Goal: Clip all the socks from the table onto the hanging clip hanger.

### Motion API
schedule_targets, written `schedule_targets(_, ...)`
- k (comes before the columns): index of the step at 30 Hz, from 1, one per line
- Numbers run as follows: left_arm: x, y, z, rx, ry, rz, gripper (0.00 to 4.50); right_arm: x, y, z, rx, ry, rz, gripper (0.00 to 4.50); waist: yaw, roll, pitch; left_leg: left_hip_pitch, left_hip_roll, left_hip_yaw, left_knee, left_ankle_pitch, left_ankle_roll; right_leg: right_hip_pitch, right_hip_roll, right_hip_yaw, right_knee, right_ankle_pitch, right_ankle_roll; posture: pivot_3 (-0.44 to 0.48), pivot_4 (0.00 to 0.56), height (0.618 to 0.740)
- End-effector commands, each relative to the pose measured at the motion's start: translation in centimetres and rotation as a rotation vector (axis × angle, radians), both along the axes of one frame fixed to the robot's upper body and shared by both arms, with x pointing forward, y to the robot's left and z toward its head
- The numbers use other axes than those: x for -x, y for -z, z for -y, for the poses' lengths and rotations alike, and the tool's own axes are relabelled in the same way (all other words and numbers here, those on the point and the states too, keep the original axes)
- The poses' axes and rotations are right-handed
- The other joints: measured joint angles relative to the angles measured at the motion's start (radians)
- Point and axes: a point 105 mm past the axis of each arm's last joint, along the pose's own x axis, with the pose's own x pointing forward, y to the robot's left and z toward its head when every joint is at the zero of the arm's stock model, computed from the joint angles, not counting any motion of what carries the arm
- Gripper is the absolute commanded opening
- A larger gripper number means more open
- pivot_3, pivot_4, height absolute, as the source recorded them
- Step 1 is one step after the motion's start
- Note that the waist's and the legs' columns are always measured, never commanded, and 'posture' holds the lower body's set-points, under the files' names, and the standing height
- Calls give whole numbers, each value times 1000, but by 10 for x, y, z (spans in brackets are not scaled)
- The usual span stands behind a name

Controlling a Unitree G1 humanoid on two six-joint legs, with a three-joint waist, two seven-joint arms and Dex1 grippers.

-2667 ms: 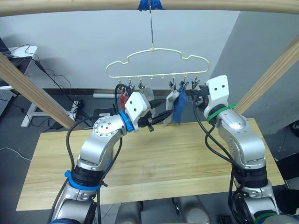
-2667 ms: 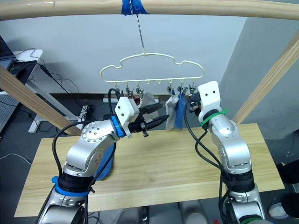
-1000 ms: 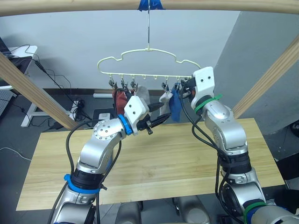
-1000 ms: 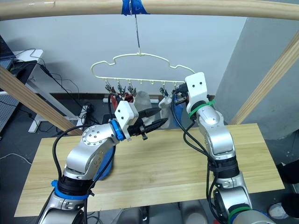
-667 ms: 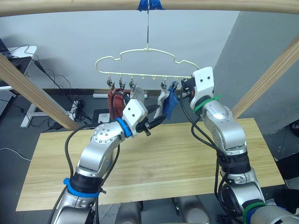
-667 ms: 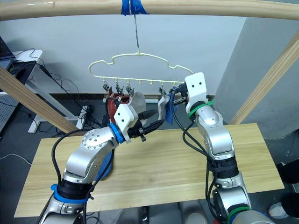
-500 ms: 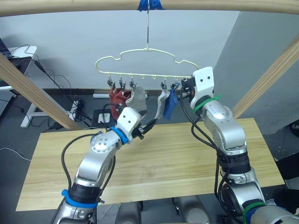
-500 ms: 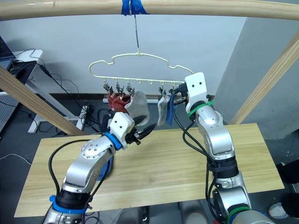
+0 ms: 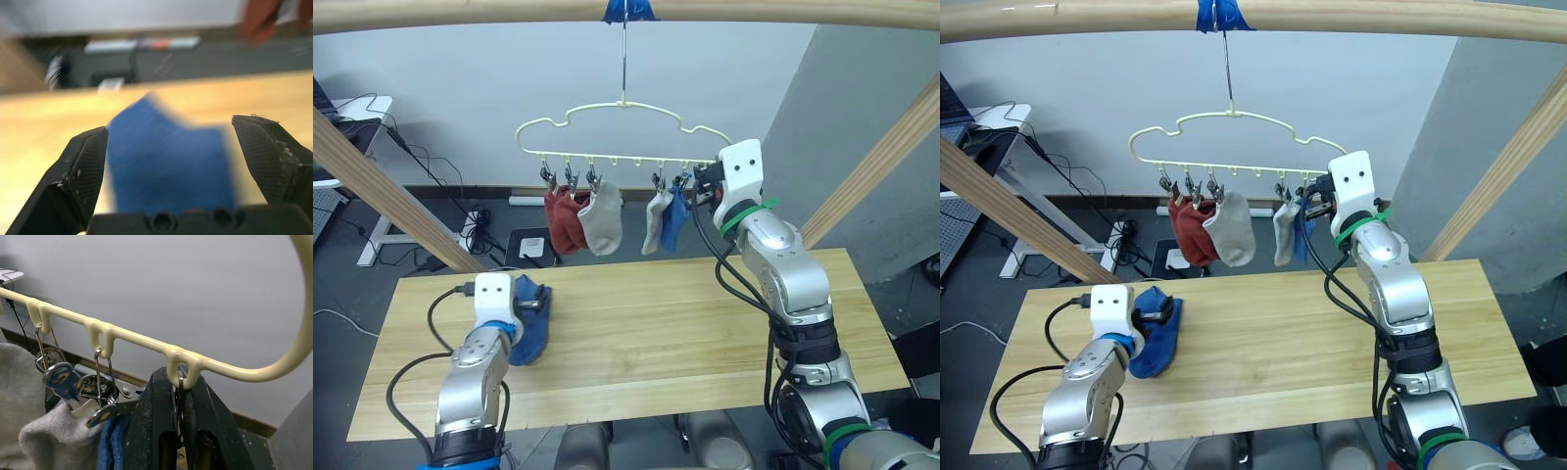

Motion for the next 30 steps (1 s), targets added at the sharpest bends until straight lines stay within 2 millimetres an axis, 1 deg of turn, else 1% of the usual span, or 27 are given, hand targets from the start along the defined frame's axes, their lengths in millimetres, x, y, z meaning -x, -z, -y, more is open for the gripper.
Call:
schedule_targets(1,1,16,-8,57,-22,-63,4481,4,-18,-4,-10,-22,59,0,0,0,0,0,0,0,0,0,0,0,0,0,0,0,0,-164,249,740)
schedule_targets(4,-4,27,-2,70,29,-112,4481,5,-18,-7,-9,-32,60,0,1,0,0,0,0,0,0,0,0,0,0,-1,0,0,0,-162,250,740)
schedule_targets(9,-9,30,-1,45,56,-136,4481,6,-19,-9,-11,-44,59,0,0,0,0,1,0,0,0,0,0,0,0,0,1,0,0,-166,251,740)
schedule_targets(14,-10,34,5,58,92,-158,4481,7,-17,-11,-14,-53,53,0,0,1,0,1,1,0,0,0,0,0,0,0,1,0,0,-166,254,740)
schedule_targets(17,-12,31,7,80,104,-140,3910,8,-17,-12,-15,-54,51,0,0,1,0,1,0,0,0,0,0,0,0,0,1,0,0,-166,254,740)
schedule_targets(23,-16,27,11,112,145,-133,2361,8,-17,-12,-17,-54,49,0,0,1,0,1,0,0,0,0,0,1,0,0,1,0,0,-168,258,740)
schedule_targets(26,-17,25,14,124,177,-128,1457,8,-17,-12,-16,-52,50,0,0,1,0,1,0,0,0,0,0,1,0,0,1,0,0,-172,262,740)
schedule_targets(28,-19,20,24,125,242,-107,942,8,-17,-12,-17,-49,50,0,0,1,0,1,1,0,0,0,0,1,0,0,1,0,0,-174,265,740)
schedule_targets(30,-21,10,46,94,381,-67,293,8,-18,-11,-17,-45,51,0,-1,1,0,1,0,0,0,0,0,1,0,0,1,0,0,-174,265,740)
